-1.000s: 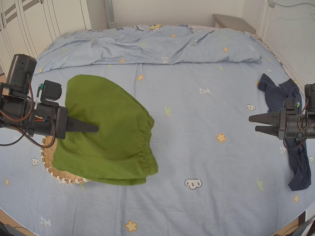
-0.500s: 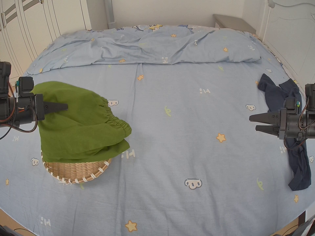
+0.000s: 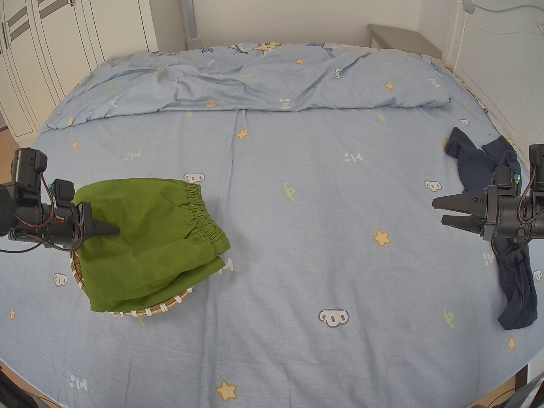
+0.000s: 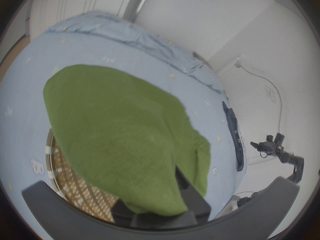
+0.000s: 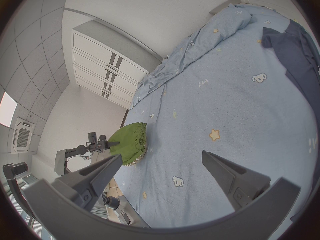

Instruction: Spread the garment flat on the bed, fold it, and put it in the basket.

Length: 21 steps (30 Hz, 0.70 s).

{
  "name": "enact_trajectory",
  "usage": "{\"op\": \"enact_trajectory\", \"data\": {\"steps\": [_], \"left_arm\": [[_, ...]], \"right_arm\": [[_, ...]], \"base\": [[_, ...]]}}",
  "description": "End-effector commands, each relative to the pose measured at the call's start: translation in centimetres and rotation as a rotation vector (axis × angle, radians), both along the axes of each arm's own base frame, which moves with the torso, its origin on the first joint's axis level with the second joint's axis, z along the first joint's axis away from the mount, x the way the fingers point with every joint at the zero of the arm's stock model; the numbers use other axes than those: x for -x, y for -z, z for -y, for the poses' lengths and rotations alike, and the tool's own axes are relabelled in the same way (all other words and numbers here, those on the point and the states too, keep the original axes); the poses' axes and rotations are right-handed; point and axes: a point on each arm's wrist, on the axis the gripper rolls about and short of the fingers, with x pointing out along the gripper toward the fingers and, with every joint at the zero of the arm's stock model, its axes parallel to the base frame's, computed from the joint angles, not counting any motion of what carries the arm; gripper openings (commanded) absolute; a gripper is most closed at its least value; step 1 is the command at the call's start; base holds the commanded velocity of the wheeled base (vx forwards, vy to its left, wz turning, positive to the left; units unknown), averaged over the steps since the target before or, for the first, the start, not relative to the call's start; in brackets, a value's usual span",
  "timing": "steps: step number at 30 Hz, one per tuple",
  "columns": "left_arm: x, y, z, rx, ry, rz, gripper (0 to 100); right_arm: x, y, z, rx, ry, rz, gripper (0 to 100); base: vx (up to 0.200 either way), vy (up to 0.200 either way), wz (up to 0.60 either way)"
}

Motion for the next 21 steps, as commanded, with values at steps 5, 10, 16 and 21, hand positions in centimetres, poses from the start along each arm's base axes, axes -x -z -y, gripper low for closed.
{"op": "enact_trajectory", "data": {"steps": [5, 10, 16, 21], "left_arm": [[-2.7, 1.4, -1.6, 0.061, -0.079, -0.261, 0], [-3.5, 1.8, -1.9, 0.072, -0.084, -0.304, 0], [-3.7, 2.1, -1.8, 0.038, -0.108, -0.322, 100], [-3.4, 1.6, -1.7, 0.007, -0.131, -0.317, 100]], "right_arm": [[0.2, 0.0, -0.1, -0.003, -0.007, -0.002, 100], [0.2, 0.1, -0.1, -0.003, -0.007, -0.003, 100], [0.1, 0.1, -0.1, -0.003, -0.008, -0.005, 100], [0.1, 0.1, -0.1, -0.002, -0.009, -0.003, 100]], "base": [[0.0, 0.0, 0.0], [0.0, 0.0, 0.0], [0.0, 0.0, 0.0], [0.0, 0.0, 0.0]]}}
